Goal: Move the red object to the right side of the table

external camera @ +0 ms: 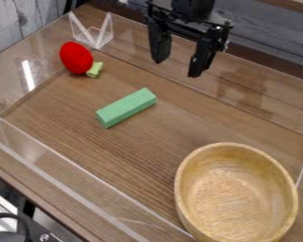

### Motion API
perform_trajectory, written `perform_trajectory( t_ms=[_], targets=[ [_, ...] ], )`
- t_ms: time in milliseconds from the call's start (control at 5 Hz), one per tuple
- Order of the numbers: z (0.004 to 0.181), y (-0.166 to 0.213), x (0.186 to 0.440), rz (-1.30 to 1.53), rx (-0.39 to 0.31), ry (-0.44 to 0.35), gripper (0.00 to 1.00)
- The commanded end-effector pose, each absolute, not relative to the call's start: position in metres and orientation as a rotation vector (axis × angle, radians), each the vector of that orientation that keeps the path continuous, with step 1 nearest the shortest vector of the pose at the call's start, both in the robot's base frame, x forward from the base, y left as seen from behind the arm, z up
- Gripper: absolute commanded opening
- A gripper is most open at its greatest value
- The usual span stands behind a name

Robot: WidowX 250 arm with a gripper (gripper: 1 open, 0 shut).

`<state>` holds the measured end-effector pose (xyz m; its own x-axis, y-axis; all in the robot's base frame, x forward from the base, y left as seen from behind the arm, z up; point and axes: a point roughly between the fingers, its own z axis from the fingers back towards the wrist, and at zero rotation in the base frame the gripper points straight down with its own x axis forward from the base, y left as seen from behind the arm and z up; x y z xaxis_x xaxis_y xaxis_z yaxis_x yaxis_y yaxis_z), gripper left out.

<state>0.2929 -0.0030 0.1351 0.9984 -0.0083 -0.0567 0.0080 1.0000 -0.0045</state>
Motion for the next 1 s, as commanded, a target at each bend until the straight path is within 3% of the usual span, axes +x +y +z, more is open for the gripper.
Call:
perform_trajectory(
  t_ms=[0, 200, 800],
  targets=[
    [0.129, 0.007, 0.292, 0.007, 0.001, 0.074, 1.0],
    [0.126, 0.034, 0.291, 0.063, 0.001, 0.074, 1.0],
    [0.125, 0.163, 0.29, 0.315, 0.003, 0.003, 1.0]
  ],
)
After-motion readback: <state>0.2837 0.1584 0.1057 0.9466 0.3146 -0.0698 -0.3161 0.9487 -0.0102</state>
